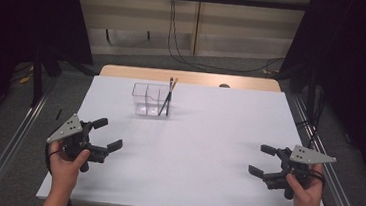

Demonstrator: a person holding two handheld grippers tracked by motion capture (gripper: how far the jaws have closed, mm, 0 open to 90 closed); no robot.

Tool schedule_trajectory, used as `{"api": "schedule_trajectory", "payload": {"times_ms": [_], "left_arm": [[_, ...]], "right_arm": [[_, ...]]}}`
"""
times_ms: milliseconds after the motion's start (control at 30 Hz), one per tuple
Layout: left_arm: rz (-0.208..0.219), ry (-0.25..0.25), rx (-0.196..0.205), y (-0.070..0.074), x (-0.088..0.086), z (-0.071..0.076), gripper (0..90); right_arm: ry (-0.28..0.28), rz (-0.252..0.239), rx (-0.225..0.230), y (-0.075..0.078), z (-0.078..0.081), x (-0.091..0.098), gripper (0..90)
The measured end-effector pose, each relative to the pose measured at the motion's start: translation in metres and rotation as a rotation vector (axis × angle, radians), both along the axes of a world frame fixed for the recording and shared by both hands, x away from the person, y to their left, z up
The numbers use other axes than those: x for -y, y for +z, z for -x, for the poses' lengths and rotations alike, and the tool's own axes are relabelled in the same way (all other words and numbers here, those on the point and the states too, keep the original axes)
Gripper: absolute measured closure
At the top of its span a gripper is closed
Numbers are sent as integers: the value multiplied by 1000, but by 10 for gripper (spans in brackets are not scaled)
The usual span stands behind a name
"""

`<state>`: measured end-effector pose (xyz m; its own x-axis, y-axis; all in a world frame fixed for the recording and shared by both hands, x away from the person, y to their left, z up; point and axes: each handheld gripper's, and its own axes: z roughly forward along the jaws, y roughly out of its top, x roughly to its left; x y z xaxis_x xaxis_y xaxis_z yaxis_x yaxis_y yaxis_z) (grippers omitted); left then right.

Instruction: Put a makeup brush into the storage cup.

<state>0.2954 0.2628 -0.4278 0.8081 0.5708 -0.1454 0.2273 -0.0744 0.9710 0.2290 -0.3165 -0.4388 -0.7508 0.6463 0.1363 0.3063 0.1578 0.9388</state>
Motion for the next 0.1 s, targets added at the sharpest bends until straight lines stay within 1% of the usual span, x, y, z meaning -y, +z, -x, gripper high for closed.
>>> {"api": "schedule_trajectory", "payload": {"times_ms": [67, 100], "left_arm": [[2, 1, -6, 0, 0, 0, 0], [-1, 1, -2, 0, 0, 0, 0]], "right_arm": [[0, 2, -2, 0, 0, 0, 102], [-1, 1, 0, 0, 0, 0, 102]]}}
